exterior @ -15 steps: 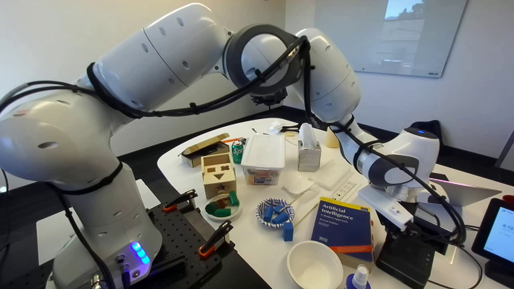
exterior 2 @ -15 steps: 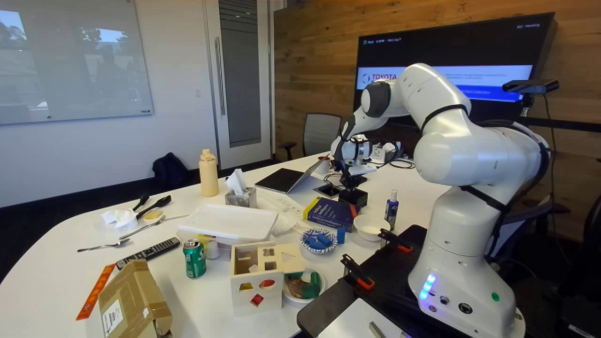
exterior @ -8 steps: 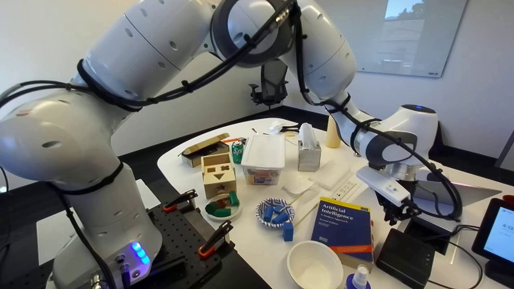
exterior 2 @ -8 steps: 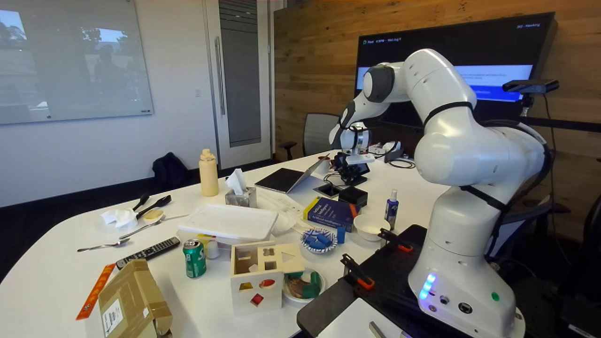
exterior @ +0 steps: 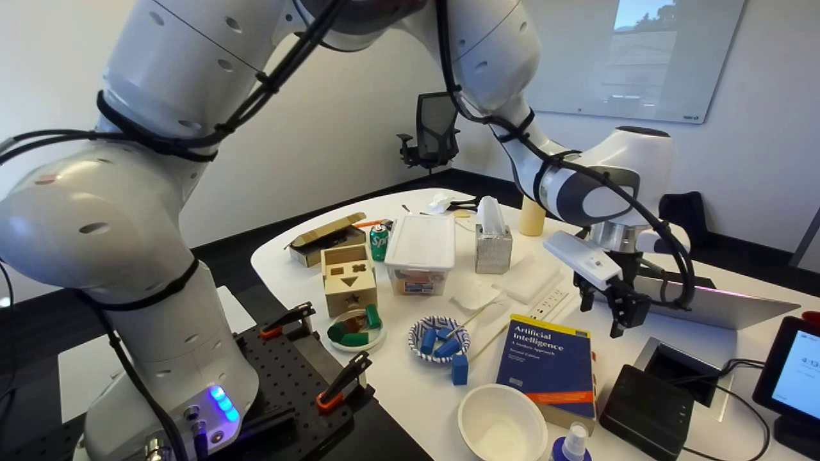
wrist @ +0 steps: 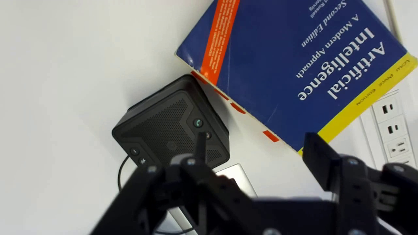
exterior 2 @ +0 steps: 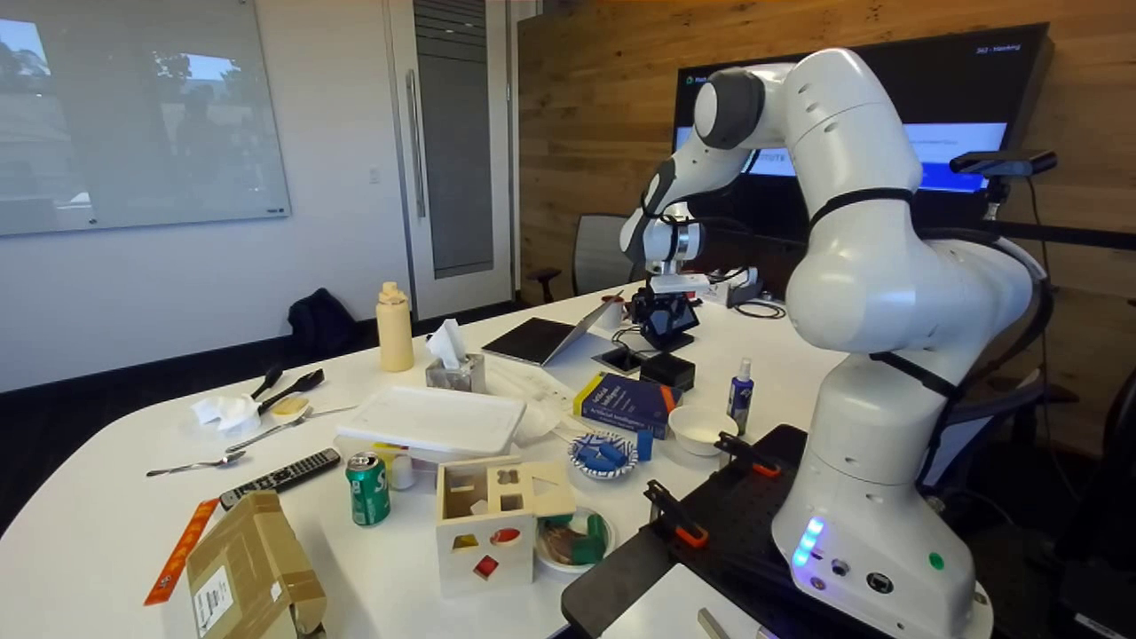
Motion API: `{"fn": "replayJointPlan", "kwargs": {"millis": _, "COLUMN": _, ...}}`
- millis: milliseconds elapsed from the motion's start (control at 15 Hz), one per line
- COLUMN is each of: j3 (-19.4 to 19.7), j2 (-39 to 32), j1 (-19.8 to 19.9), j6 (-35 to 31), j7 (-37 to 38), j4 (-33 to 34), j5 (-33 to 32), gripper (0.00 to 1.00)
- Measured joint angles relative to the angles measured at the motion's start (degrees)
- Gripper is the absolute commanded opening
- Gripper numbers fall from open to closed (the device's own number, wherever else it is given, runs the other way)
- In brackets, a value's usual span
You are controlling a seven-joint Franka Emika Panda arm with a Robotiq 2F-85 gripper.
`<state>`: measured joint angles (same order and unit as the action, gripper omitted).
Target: Press on the black object
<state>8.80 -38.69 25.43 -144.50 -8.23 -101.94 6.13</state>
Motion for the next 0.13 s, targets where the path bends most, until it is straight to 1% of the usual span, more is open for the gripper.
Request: {"fn": "replayJointPlan", "kwargs": {"millis": 133, "j3": 0.52, "j2": 2.48, "j1": -1.0, "j6": -0.45, "j7": 1.11, "j4": -2.79, "j5": -0.11, "gripper": 1.0}}
